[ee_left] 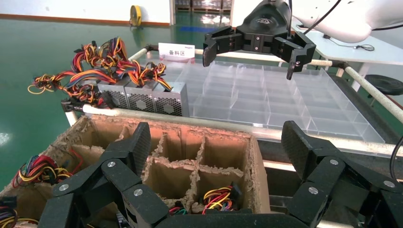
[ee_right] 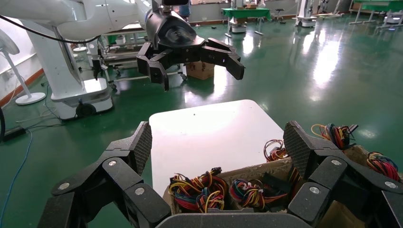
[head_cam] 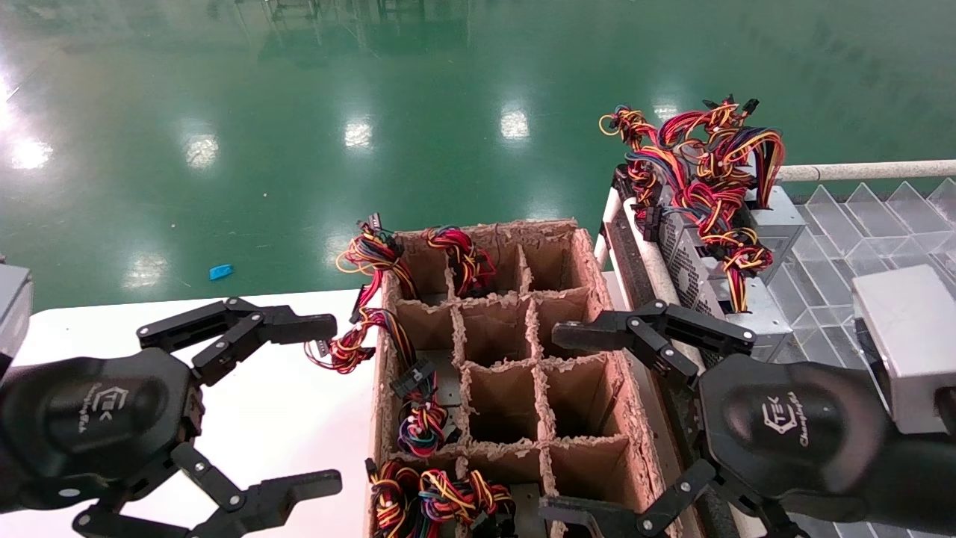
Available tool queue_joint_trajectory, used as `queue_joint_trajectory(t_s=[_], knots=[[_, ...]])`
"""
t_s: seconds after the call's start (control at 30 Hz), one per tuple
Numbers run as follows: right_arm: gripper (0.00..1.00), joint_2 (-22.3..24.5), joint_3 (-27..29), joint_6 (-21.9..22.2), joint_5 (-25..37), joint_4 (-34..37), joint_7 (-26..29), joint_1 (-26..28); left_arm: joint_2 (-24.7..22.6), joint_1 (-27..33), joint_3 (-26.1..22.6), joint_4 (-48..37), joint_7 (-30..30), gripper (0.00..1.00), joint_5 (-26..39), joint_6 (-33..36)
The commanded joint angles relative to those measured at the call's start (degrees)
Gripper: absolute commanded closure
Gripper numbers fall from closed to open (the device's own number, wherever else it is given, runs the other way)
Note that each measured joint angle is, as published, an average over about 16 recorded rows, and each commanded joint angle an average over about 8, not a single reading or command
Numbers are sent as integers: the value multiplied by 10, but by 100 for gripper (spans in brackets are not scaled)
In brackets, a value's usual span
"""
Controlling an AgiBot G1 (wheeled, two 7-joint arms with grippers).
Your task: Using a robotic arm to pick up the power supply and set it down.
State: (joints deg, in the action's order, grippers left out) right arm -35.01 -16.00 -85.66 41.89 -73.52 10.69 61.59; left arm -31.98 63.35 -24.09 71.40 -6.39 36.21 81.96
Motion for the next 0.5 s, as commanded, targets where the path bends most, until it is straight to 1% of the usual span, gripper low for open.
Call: queue_joint_trajectory(t_s=[0.03, 0.07, 0.5], knots=[[0, 0, 0, 0, 0, 0, 0, 0, 0, 0, 0, 0, 0, 94, 0, 0], [0, 0, 0, 0, 0, 0, 0, 0, 0, 0, 0, 0, 0, 100, 0, 0], [0, 0, 0, 0, 0, 0, 0, 0, 0, 0, 0, 0, 0, 100, 0, 0]])
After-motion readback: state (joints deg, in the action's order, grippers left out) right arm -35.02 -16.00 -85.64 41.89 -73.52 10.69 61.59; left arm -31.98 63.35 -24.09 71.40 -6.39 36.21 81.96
